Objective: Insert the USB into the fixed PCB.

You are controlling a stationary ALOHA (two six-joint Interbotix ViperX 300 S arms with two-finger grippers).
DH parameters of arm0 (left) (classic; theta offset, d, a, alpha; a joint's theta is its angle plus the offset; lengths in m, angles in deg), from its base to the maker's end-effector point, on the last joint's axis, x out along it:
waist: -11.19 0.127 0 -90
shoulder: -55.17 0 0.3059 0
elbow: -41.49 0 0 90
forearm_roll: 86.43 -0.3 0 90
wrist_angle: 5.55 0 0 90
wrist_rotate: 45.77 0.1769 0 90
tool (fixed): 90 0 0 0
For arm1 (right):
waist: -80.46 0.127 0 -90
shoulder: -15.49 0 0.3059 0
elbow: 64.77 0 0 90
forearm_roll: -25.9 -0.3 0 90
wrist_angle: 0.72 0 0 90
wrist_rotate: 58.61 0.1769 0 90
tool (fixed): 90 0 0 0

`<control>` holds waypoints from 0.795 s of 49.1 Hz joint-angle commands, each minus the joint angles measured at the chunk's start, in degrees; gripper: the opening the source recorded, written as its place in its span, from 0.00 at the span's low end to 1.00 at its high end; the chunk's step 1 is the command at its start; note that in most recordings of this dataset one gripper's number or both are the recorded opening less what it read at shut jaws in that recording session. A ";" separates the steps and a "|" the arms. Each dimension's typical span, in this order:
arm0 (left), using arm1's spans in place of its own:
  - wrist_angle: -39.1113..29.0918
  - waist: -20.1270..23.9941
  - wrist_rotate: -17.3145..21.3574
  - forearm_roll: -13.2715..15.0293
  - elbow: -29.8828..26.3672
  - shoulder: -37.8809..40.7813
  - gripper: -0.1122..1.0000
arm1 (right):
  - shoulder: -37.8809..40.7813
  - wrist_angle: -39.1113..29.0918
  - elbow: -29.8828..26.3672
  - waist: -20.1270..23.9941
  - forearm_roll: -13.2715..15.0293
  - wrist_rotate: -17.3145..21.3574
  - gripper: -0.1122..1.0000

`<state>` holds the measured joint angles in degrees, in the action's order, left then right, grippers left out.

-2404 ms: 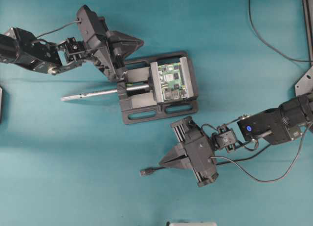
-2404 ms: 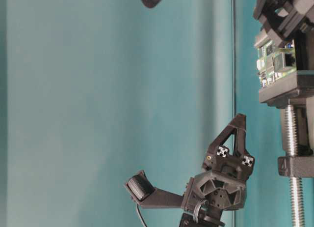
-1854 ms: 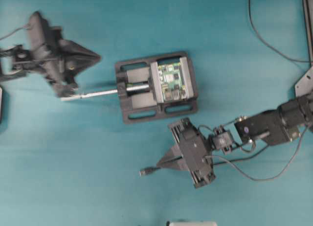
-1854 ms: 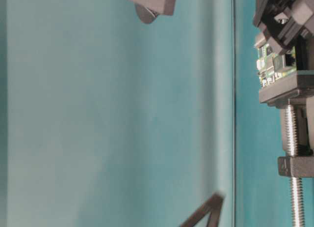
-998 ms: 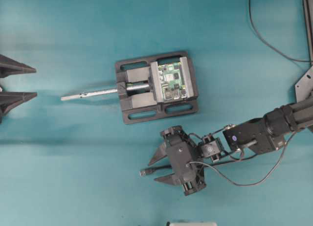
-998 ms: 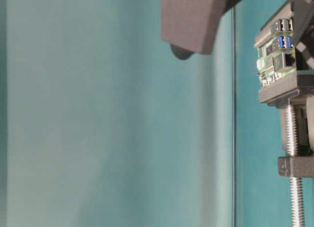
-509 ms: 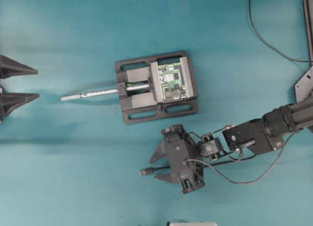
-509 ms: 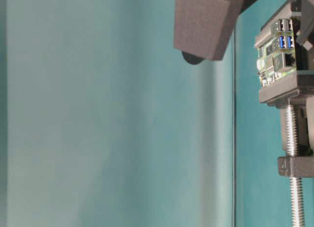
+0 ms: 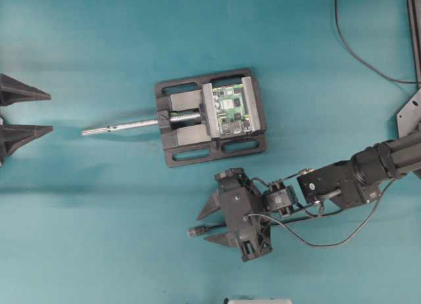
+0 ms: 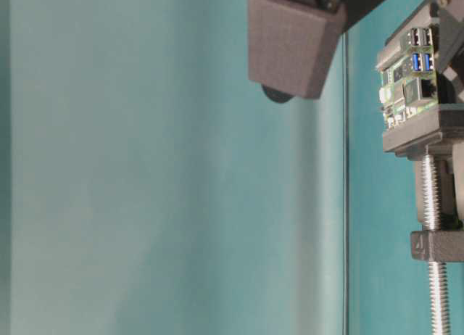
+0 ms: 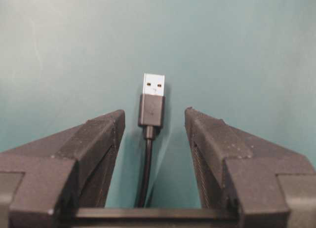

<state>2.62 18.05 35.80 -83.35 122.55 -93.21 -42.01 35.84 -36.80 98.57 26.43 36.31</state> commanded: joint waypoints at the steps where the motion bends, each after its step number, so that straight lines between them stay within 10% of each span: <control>1: 0.53 0.00 0.53 -0.35 -1.41 0.97 0.96 | -0.44 0.18 -1.41 0.44 -1.05 0.26 0.60; 39: 0.53 0.00 0.53 -0.35 -1.32 0.97 0.96 | 0.09 -0.97 -0.79 2.37 -5.01 0.44 0.46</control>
<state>2.62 18.05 35.80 -83.44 122.55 -93.21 -41.05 35.31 -37.24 100.50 21.60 36.58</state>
